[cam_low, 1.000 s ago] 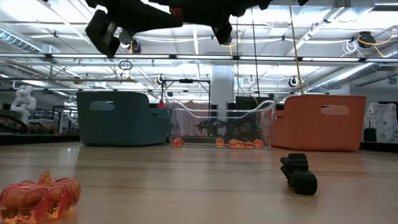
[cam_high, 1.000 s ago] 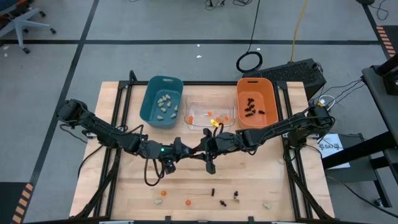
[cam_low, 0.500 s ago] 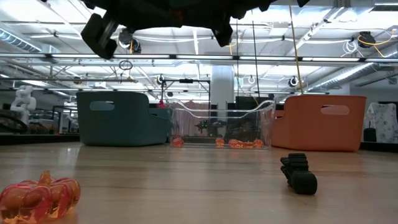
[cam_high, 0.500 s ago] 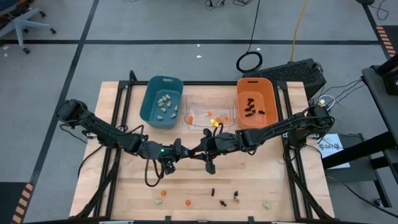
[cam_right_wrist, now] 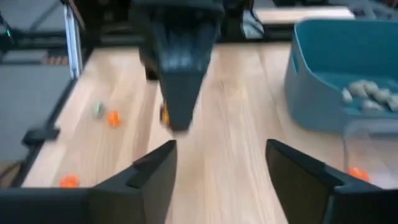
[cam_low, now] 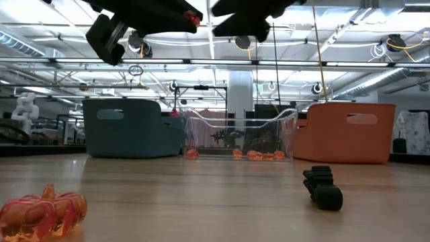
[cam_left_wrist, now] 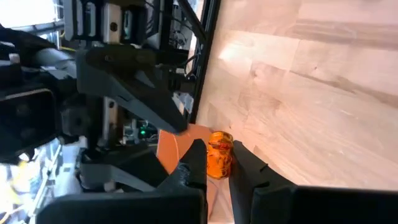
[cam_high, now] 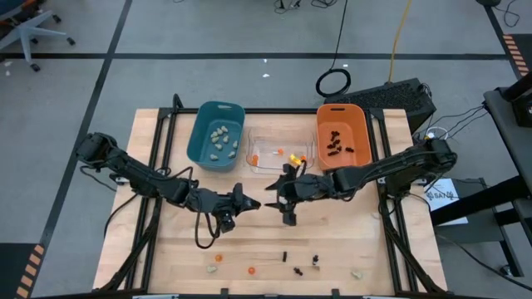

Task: Sort Halloween decoration
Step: Put the orange pumpkin toy into the transparent bin

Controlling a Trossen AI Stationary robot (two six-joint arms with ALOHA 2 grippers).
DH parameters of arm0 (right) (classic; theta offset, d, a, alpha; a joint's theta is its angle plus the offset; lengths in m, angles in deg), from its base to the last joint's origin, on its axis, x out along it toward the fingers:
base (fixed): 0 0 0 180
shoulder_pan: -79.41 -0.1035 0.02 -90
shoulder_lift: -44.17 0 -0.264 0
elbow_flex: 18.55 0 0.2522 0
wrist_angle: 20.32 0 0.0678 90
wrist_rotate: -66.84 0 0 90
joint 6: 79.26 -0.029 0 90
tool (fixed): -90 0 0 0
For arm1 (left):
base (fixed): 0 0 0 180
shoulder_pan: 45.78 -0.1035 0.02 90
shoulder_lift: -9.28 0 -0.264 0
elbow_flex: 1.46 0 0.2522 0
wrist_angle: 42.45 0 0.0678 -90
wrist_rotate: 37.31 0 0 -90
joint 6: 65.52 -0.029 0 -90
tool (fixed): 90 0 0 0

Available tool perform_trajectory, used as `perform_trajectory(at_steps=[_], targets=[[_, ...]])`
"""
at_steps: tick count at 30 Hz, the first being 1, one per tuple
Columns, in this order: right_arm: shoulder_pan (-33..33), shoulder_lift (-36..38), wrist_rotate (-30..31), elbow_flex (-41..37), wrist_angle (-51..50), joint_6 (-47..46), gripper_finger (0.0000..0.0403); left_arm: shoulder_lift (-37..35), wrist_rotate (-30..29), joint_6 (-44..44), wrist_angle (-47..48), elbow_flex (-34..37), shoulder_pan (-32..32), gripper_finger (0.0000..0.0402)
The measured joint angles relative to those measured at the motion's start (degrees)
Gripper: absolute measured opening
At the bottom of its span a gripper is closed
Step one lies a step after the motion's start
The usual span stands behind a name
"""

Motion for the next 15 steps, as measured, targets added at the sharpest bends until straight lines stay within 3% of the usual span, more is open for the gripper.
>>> perform_trajectory(at_steps=[7, 15], targets=[[-0.11, 4.19, 0.29, 0.04, -17.79, 0.01, 0.0261, -0.02, 0.25, -0.91, -2.91, 0.0, -4.69, 0.0023], [-0.11, -0.22, 0.43, -0.03, -21.7, -0.1, 0.0252, -0.04, 8.82, 3.2, -3.58, -0.7, -21.05, 0.0024]])
